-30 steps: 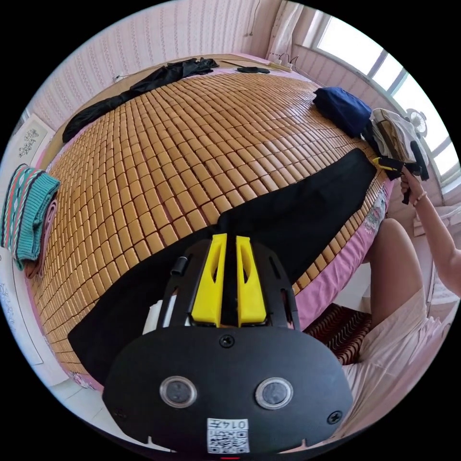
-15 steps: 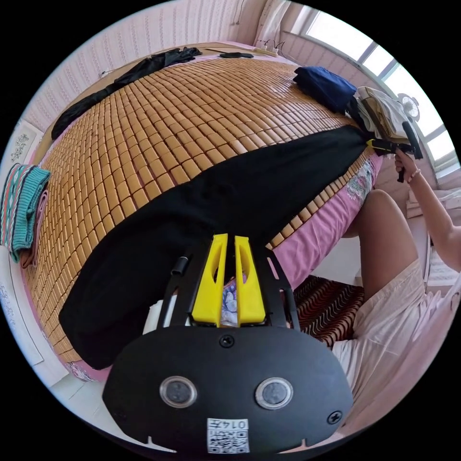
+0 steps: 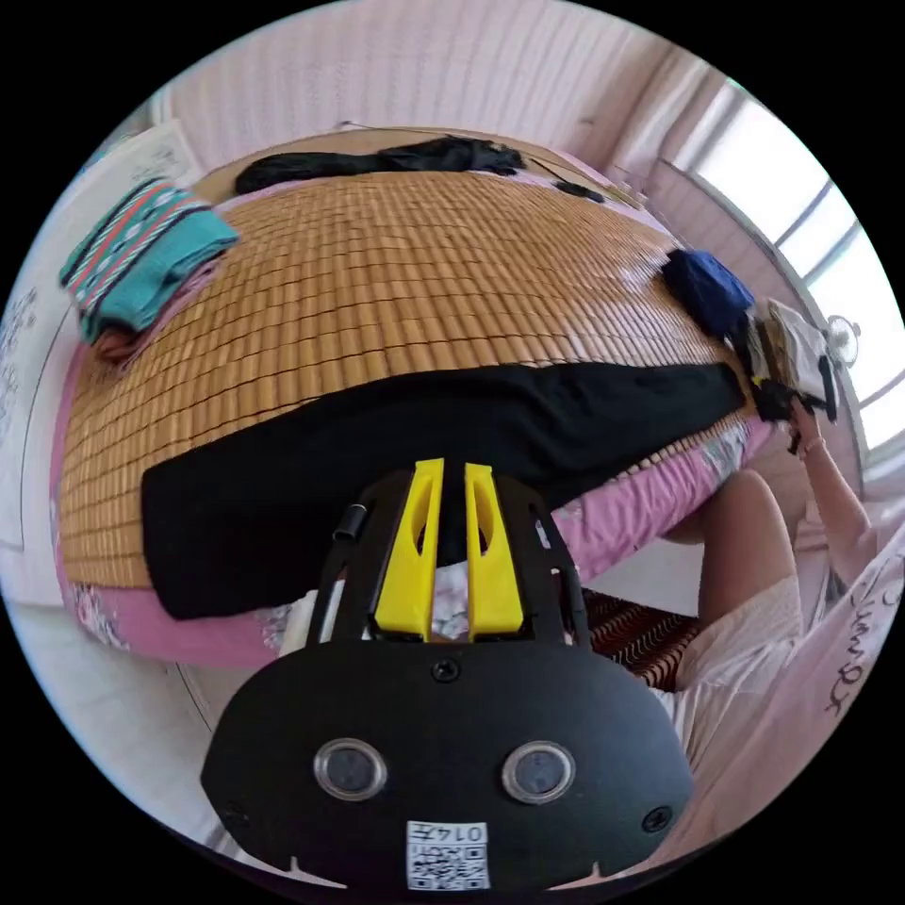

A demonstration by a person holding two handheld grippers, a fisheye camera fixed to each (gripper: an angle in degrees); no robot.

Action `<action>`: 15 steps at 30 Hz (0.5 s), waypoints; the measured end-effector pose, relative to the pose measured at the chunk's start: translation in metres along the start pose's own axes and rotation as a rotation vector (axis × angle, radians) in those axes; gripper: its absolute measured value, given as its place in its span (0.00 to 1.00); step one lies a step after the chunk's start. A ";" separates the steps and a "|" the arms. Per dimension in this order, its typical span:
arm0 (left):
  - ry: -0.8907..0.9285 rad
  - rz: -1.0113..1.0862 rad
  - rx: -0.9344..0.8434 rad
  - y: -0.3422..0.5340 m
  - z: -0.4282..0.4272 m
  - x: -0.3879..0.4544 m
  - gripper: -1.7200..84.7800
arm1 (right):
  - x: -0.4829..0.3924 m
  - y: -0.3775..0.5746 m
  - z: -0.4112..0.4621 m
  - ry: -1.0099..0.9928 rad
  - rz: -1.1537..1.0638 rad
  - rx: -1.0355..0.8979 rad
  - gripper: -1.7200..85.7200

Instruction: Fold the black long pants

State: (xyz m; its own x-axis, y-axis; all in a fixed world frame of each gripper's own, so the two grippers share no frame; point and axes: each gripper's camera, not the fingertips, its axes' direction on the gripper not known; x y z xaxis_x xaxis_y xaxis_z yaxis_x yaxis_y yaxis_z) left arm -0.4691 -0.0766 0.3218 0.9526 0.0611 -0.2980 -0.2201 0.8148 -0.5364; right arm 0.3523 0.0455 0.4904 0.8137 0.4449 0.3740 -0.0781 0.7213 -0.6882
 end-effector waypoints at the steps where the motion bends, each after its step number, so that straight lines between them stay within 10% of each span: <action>1: -0.023 -0.066 0.004 0.005 -0.004 -0.019 0.09 | -0.033 -0.009 0.009 -0.056 -0.092 0.013 0.07; 9: 0.059 -0.604 0.059 0.075 -0.028 -0.193 0.16 | -0.298 -0.031 0.103 -0.598 -0.679 -0.095 0.09; 15: 0.190 -0.425 0.143 0.119 -0.051 -0.224 0.12 | -0.467 -0.026 0.153 -0.690 -1.028 -0.151 0.11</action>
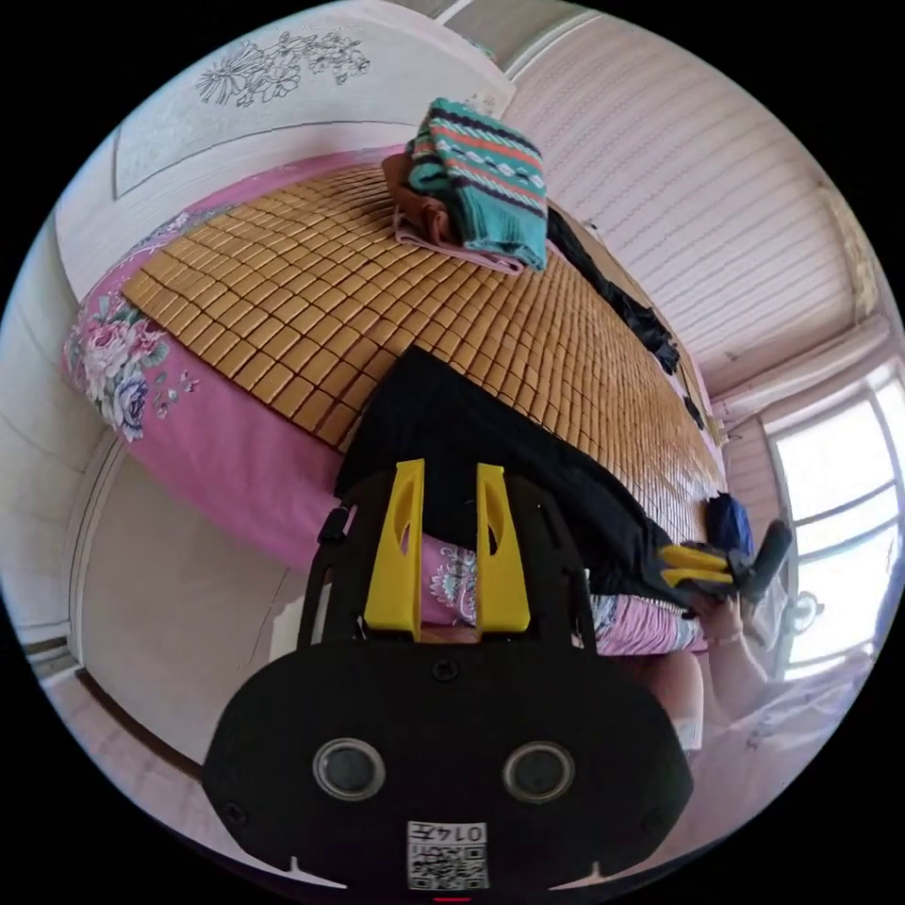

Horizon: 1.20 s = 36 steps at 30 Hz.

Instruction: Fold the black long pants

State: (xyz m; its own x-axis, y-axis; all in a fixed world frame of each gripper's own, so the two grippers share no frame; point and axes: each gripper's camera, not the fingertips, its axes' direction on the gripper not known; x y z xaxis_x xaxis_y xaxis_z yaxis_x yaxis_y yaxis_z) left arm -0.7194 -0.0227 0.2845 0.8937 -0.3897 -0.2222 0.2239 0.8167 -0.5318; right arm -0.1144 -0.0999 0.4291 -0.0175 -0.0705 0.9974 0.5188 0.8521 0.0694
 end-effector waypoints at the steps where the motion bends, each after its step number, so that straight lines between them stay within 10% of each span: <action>1: -0.028 0.000 -0.005 0.003 -0.002 -0.004 0.12 | -0.004 -0.019 0.021 0.029 -0.047 -0.037 0.12; 7: -0.060 0.011 0.056 0.014 -0.023 -0.047 0.13 | 0.008 -0.075 0.117 0.248 -0.108 -0.203 0.09; 21: 0.090 0.511 0.068 0.020 -0.065 -0.116 0.24 | 0.079 -0.258 0.259 0.068 -0.147 -0.105 0.17; 36: 0.409 0.745 0.135 0.026 -0.103 -0.169 0.24 | 0.083 -0.307 0.326 -0.499 -0.552 -0.272 0.04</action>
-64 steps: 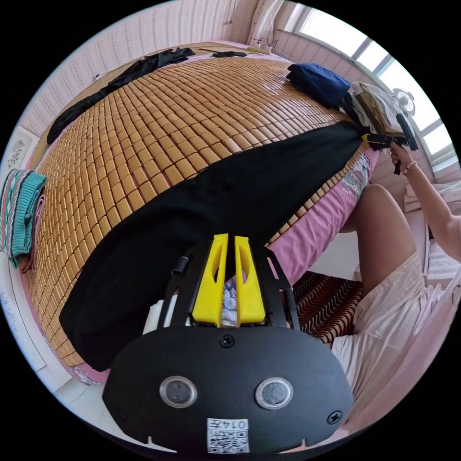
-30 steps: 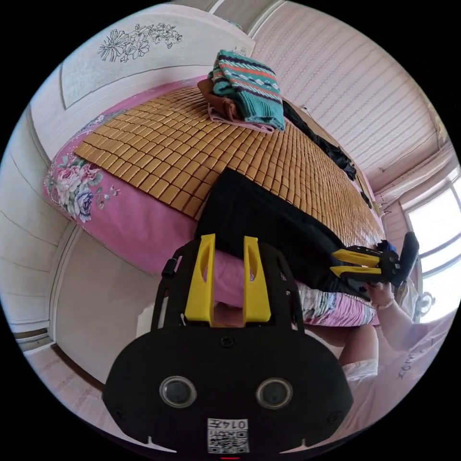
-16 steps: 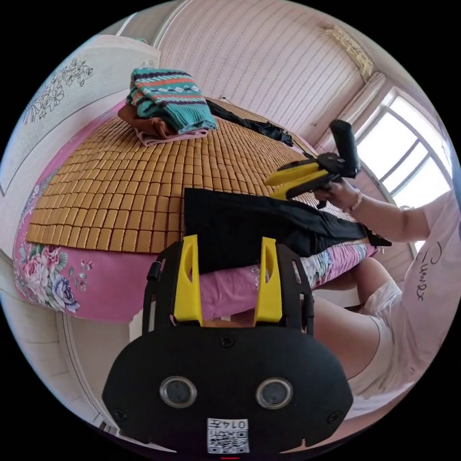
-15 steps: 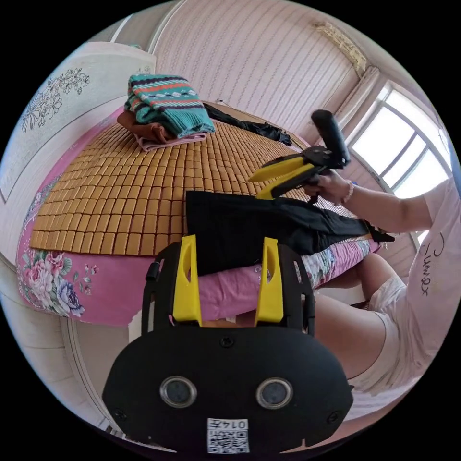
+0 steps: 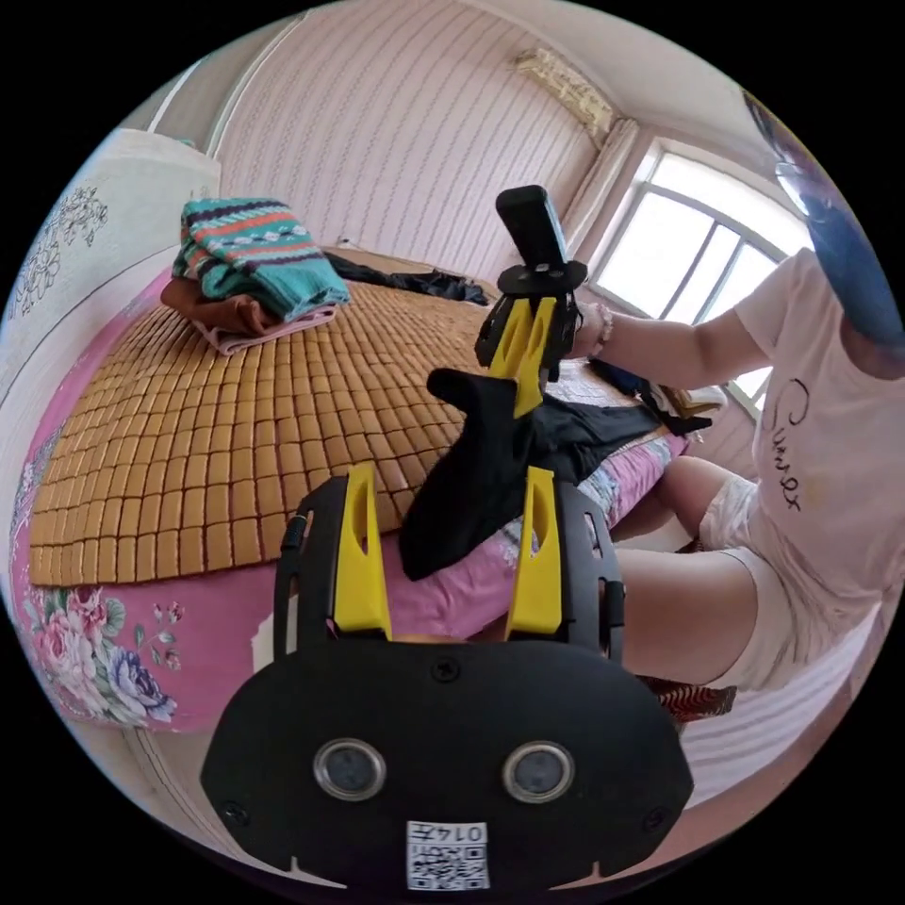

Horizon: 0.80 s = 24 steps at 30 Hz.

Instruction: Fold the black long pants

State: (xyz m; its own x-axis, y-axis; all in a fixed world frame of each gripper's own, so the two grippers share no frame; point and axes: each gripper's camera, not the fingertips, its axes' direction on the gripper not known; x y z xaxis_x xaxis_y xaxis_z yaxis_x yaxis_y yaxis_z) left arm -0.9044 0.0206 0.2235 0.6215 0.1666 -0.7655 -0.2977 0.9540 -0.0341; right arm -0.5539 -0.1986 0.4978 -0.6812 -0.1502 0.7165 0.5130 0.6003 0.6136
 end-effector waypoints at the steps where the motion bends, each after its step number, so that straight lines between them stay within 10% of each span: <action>1: 0.042 0.024 0.002 0.000 -0.001 0.002 0.22 | 0.000 -0.004 0.006 -0.007 -0.023 -0.021 0.04; 5: 0.145 0.153 -0.059 0.010 -0.010 0.017 0.08 | 0.013 -0.012 0.013 -0.002 -0.001 0.021 0.04; 24: -0.096 -0.078 -0.081 0.067 -0.054 0.039 0.09 | 0.004 -0.001 0.103 -0.042 -0.115 -0.090 0.02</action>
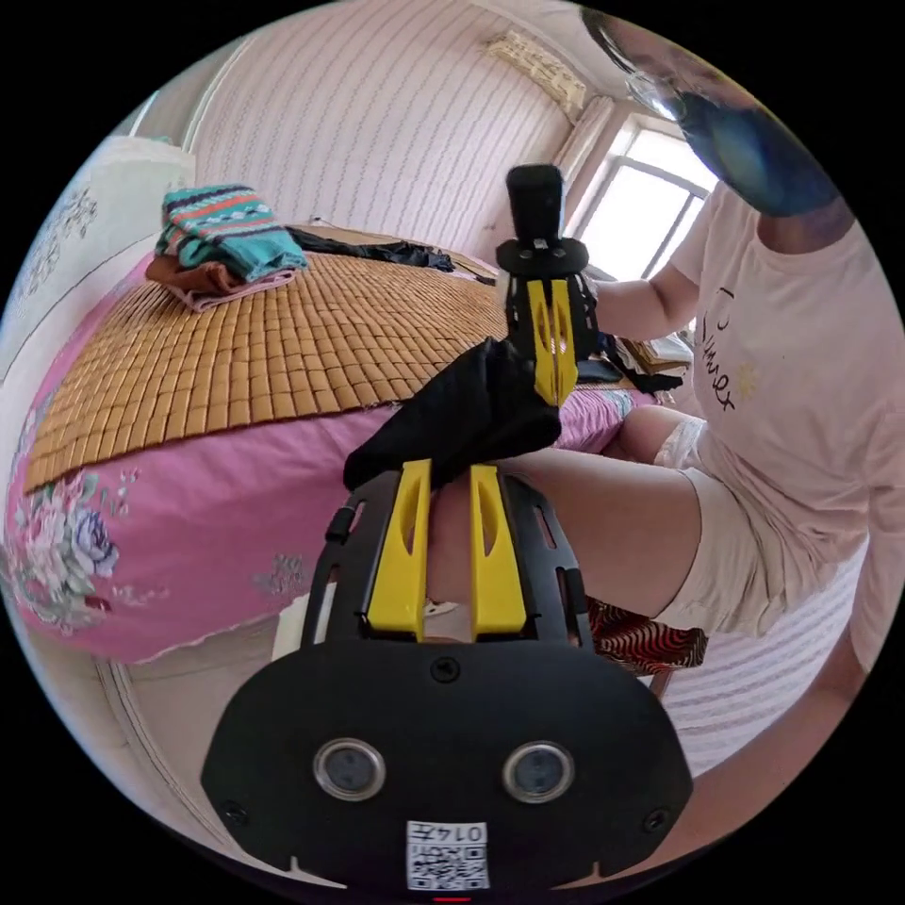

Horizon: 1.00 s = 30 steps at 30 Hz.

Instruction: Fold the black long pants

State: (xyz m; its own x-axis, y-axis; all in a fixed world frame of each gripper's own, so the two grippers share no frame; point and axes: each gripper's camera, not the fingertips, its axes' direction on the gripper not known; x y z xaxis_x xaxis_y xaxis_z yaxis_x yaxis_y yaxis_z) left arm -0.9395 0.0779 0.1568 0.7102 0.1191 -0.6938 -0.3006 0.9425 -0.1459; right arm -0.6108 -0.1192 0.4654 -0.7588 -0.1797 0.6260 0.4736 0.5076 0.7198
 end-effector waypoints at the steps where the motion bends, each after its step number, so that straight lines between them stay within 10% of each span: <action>1: -0.020 -0.014 0.010 0.001 -0.004 -0.002 0.09 | 0.000 0.001 0.004 0.002 0.005 -0.003 0.02; 13: 0.127 0.166 -0.303 -0.063 0.066 0.019 0.11 | -0.018 0.002 0.039 0.114 0.028 -0.072 0.02; 30: 0.075 0.056 -0.220 -0.254 0.071 -0.103 0.01 | 0.015 0.012 -0.109 0.423 0.173 0.265 0.02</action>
State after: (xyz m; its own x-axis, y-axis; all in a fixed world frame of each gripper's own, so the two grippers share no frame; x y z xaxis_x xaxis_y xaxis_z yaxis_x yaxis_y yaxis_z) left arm -0.8914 -0.1514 0.3158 0.6416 0.1382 -0.7545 -0.4754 0.8436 -0.2497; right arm -0.5679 -0.2077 0.5161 -0.4070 -0.3708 0.8348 0.4049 0.7460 0.5288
